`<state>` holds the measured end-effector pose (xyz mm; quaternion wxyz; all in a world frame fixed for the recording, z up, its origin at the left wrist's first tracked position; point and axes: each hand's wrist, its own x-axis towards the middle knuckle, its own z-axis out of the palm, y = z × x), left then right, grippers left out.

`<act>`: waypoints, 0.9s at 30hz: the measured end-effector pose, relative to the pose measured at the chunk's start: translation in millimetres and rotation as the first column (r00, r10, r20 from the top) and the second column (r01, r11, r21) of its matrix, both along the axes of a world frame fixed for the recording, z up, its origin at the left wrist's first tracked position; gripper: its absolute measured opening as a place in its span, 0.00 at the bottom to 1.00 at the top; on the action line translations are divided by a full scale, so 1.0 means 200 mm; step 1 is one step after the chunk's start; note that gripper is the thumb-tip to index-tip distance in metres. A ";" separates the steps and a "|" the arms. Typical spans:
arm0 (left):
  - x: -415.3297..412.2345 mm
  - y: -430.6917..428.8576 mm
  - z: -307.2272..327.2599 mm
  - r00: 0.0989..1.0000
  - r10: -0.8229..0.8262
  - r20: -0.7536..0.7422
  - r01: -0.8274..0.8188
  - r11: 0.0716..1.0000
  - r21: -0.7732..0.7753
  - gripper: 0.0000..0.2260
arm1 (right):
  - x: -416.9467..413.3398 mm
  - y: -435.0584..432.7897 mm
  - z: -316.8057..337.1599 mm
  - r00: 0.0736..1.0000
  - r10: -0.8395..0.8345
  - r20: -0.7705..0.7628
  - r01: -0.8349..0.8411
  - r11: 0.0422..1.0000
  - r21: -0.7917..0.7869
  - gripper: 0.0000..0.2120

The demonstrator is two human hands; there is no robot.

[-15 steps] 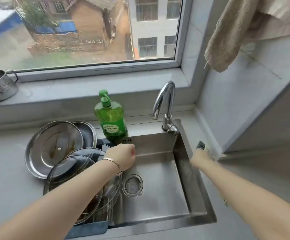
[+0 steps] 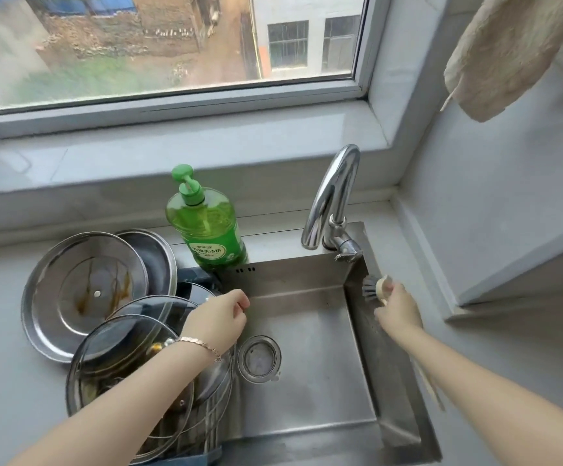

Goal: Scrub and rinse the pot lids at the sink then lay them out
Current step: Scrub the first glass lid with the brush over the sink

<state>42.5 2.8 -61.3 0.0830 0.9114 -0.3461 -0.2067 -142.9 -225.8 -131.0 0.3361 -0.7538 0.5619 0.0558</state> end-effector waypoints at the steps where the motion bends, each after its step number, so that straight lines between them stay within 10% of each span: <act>1: 0.02 0.01 0.01 0.994 -0.071 0.080 0.077 0.995 -0.066 0.13 | 0.03 0.04 0.02 0.994 0.103 0.019 -0.104 0.994 0.032 0.23; 5: 0.22 0.05 0.04 0.813 -0.229 0.536 0.462 0.814 -0.353 0.17 | 0.20 0.26 0.21 0.911 0.391 0.127 -0.405 0.907 0.112 0.15; 9: 0.49 -0.03 0.33 0.781 0.018 0.624 0.429 0.710 -0.558 0.15 | 0.52 0.43 0.46 0.880 0.178 0.440 -0.331 0.895 0.300 0.10; 13: 0.73 -0.23 0.59 0.964 0.119 0.240 0.042 0.817 -0.575 0.13 | 0.82 0.55 0.60 0.845 -0.194 0.499 -0.221 0.722 0.655 0.01; 17: 0.84 -0.41 0.57 0.997 0.070 -0.019 -0.073 0.983 -0.166 0.19 | 0.98 0.58 0.66 0.819 -0.365 0.443 -0.159 0.597 0.786 0.19; 27: 0.89 -0.43 0.40 0.992 0.113 -0.054 -0.124 0.947 -0.296 0.18 | 1.10 0.54 0.61 0.847 -0.335 0.412 -0.130 0.621 0.773 0.22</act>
